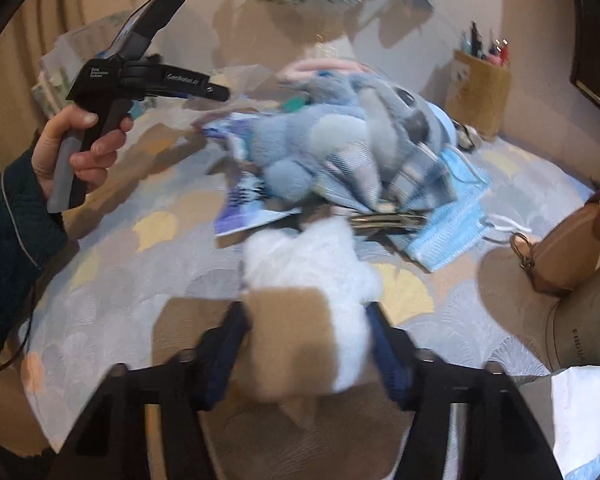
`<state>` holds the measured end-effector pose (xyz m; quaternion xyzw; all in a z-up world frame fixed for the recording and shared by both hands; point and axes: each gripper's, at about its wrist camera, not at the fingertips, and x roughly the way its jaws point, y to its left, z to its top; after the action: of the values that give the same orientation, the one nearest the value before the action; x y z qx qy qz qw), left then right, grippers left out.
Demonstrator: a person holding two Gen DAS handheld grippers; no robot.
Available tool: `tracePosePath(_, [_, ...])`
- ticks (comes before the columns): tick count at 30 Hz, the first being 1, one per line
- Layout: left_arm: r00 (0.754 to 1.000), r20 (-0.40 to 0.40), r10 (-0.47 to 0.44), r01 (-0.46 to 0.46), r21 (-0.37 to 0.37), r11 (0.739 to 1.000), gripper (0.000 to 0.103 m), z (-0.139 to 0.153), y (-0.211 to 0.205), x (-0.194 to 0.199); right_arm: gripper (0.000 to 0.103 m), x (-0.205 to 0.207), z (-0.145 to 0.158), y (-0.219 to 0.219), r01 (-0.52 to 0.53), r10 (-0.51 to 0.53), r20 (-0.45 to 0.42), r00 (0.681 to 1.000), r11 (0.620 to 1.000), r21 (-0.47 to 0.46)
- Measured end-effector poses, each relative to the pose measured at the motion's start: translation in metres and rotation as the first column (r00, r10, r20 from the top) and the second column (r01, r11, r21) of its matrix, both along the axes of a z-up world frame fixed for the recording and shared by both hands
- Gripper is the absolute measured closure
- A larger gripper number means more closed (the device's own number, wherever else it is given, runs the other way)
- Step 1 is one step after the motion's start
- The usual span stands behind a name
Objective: Organize soft objects
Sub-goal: 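Grasp clear plastic bag with left tool while right tool grasps white plush, then carry the bag and white plush over to the glass plate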
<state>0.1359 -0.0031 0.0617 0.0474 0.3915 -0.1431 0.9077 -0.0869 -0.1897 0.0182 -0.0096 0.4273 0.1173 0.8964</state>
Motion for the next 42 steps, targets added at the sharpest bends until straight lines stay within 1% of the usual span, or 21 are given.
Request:
tracePosePath(3, [1.000,0.018,-0.014,0.014,-0.020,1.000,0.068,0.009,0.002,-0.032,0.059,-0.006,0.004,0.000,0.004,-0.004,-0.012,1.000,1.000,0.026])
tracePosePath(6, [0.999,0.021,-0.025,0.025,-0.016,1.000,0.068,0.015,0.002,-0.074,0.059,-0.020,0.011,0.006,0.002,-0.002,-0.001,1.000,1.000,0.031])
tracePosePath(9, [0.999,0.022,-0.039,0.039,-0.028,0.999,0.068,0.013,0.000,-0.113,0.055,-0.028,0.013,0.007,0.030,-0.029,-0.021,0.999,0.998,0.057])
tracePosePath(11, [0.999,0.010,-0.034,0.034,-0.047,0.998,0.068,0.007,0.000,-0.137,0.040,-0.032,0.010,0.004,0.047,-0.040,-0.062,0.997,0.992,0.120])
tracePosePath(14, [0.998,-0.056,0.025,-0.026,-0.012,1.000,0.068,-0.016,-0.005,-0.159,0.039,-0.040,0.006,-0.005,0.036,-0.010,-0.101,0.995,0.966,0.255])
tracePosePath(15, [0.998,-0.054,0.037,-0.038,-0.012,0.999,0.068,-0.024,-0.006,-0.167,0.038,-0.043,0.007,-0.009,0.037,-0.007,-0.103,0.995,0.955,0.294])
tracePosePath(16, [0.998,-0.046,0.037,-0.038,-0.018,0.999,0.068,-0.029,-0.006,-0.172,0.034,-0.045,0.007,-0.013,0.047,-0.014,-0.107,0.994,0.949,0.312])
tracePosePath(17, [0.998,-0.042,0.037,-0.039,-0.027,0.999,0.068,-0.033,-0.006,-0.177,0.027,-0.046,0.008,-0.016,0.062,-0.027,-0.114,0.993,0.947,0.314])
tracePosePath(18, [0.998,-0.043,0.037,-0.039,-0.048,0.998,0.068,-0.038,-0.005,-0.179,0.025,-0.046,0.010,-0.017,0.067,-0.034,-0.112,0.993,0.950,0.304])
tracePosePath(20, [0.999,-0.041,0.033,-0.037,-0.095,0.995,0.068,-0.042,-0.001,-0.181,0.022,-0.045,0.018,-0.012,0.074,-0.056,-0.081,0.995,0.969,0.234])
tracePosePath(21, [0.999,-0.041,0.033,-0.038,-0.108,0.993,0.068,-0.044,0.000,-0.180,0.021,-0.044,0.019,-0.011,0.075,-0.061,-0.074,0.995,0.974,0.212])
tracePosePath(22, [0.998,-0.042,0.040,-0.045,-0.115,0.992,0.068,-0.047,0.001,-0.179,0.017,-0.042,0.020,-0.008,0.074,-0.063,-0.065,0.996,0.980,0.184])
tracePosePath(23, [0.998,-0.049,0.048,-0.054,-0.121,0.991,0.068,-0.052,0.001,-0.179,0.015,-0.038,0.016,-0.003,0.082,-0.071,-0.079,0.994,0.986,0.144])
tracePosePath(24, [0.997,-0.061,0.052,-0.060,-0.132,0.989,0.068,-0.055,0.004,-0.178,0.015,-0.034,0.013,-0.003,0.091,-0.079,-0.093,0.992,0.988,0.128])
tracePosePath(26, [0.998,-0.043,0.043,-0.049,-0.150,0.987,0.068,-0.052,0.005,-0.181,0.015,-0.031,0.000,0.003,0.100,-0.084,-0.134,0.987,0.988,0.115])
tracePosePath(28, [0.999,-0.032,0.033,-0.037,-0.127,0.991,0.068,-0.054,-0.001,-0.184,0.014,-0.031,-0.009,0.008,0.113,-0.096,-0.138,0.986,0.986,0.121])
tracePosePath(30, [0.999,-0.017,0.032,-0.033,-0.087,0.996,0.068,-0.053,-0.008,-0.186,0.017,-0.030,-0.011,0.014,0.146,-0.136,-0.112,0.984,0.985,0.094])
tracePosePath(32, [1.000,-0.010,0.029,-0.030,-0.070,0.997,0.068,-0.053,-0.010,-0.187,0.048,-0.027,-0.010,0.025,0.163,-0.160,-0.086,0.983,0.986,0.029])
tracePosePath(35, [0.999,-0.001,0.034,-0.034,-0.068,0.997,0.068,-0.051,-0.010,-0.188,0.053,-0.027,-0.006,0.032,0.162,-0.162,-0.056,0.985,0.987,-0.002])
tracePosePath(38, [1.000,-0.001,0.023,-0.023,-0.085,0.996,0.068,-0.038,-0.015,-0.191,0.053,-0.028,0.005,0.029,0.172,-0.170,-0.034,0.985,0.984,0.055])
tracePosePath(42, [0.997,0.063,-0.047,0.053,-0.099,0.994,0.068,-0.006,-0.042,-0.204,0.053,-0.040,0.039,0.012,0.204,-0.207,0.033,0.978,0.975,0.085])
